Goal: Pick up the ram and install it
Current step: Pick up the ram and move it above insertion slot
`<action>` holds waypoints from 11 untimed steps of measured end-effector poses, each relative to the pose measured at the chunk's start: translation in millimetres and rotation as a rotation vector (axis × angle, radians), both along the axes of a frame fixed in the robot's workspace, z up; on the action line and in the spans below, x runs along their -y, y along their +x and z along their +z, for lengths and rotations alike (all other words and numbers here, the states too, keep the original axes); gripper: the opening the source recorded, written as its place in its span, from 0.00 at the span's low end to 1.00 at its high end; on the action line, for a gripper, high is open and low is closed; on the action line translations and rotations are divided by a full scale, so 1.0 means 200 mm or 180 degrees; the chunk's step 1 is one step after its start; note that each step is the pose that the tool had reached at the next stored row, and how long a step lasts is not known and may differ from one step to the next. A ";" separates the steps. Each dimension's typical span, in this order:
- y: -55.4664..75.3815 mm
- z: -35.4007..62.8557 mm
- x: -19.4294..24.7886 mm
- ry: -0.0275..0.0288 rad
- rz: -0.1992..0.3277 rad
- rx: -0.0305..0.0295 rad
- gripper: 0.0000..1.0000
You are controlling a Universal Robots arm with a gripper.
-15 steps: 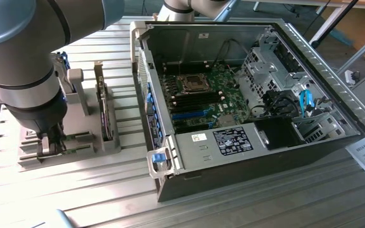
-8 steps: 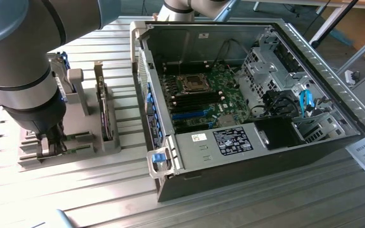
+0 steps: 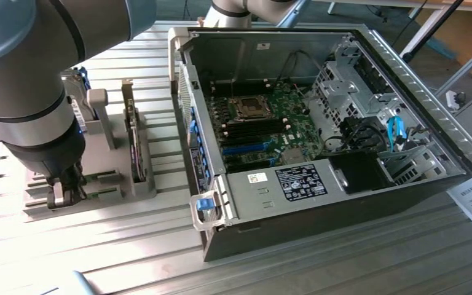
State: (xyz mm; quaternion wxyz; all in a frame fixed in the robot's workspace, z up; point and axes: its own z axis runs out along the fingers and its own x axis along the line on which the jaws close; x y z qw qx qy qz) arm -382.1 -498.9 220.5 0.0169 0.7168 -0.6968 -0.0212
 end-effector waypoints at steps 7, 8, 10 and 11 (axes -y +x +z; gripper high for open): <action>0.00 -0.020 0.013 0.0000 -0.0001 -0.0001 0.31; 0.00 -0.020 0.013 -0.0001 0.0000 -0.0001 0.31; 0.00 -0.024 0.014 0.0000 0.0000 -0.0001 0.31; 0.00 -0.030 0.014 0.0000 0.0000 -0.0001 0.31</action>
